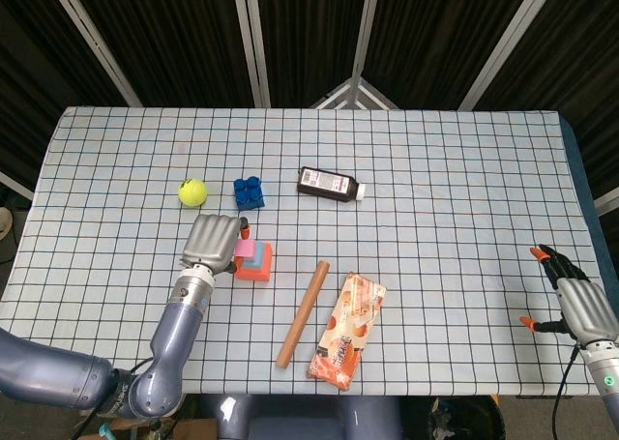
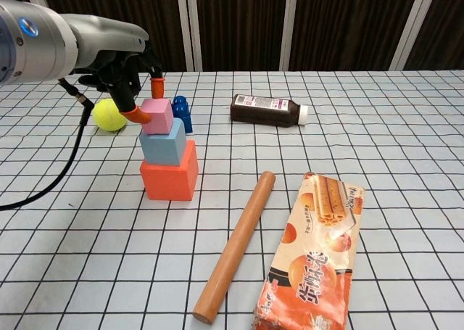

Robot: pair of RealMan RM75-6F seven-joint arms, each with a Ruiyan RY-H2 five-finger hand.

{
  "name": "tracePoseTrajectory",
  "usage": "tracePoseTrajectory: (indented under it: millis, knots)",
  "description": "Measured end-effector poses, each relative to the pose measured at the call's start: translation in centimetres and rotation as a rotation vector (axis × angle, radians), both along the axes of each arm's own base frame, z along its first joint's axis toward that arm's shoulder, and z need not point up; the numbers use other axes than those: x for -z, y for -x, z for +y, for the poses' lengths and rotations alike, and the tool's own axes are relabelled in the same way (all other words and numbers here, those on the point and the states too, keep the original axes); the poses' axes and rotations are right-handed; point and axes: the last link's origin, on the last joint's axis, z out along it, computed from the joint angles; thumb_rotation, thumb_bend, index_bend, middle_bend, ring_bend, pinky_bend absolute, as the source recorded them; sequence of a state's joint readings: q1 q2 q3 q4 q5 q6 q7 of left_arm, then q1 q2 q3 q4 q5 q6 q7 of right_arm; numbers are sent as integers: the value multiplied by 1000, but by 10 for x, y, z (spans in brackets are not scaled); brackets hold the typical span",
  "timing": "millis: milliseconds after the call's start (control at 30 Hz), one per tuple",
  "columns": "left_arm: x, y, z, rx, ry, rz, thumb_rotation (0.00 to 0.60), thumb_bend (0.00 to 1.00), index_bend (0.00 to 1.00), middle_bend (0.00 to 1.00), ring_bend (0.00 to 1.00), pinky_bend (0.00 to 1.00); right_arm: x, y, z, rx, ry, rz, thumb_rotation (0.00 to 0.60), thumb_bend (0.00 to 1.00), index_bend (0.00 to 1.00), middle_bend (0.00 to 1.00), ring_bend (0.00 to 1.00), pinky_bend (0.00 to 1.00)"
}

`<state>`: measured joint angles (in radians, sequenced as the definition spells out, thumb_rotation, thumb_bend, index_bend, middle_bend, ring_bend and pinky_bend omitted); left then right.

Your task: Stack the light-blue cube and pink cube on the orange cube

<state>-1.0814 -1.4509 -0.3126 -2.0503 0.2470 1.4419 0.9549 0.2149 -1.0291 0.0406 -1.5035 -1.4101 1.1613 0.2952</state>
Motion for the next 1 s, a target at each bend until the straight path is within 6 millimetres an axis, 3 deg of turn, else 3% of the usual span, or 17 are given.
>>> tracePoseTrajectory:
  millis: [1000]
  knots:
    - [4,2,0,-2,8,8,600,349,434,852,825,871,0,1,0,8,-2,-3,600,129,0,15,60,159]
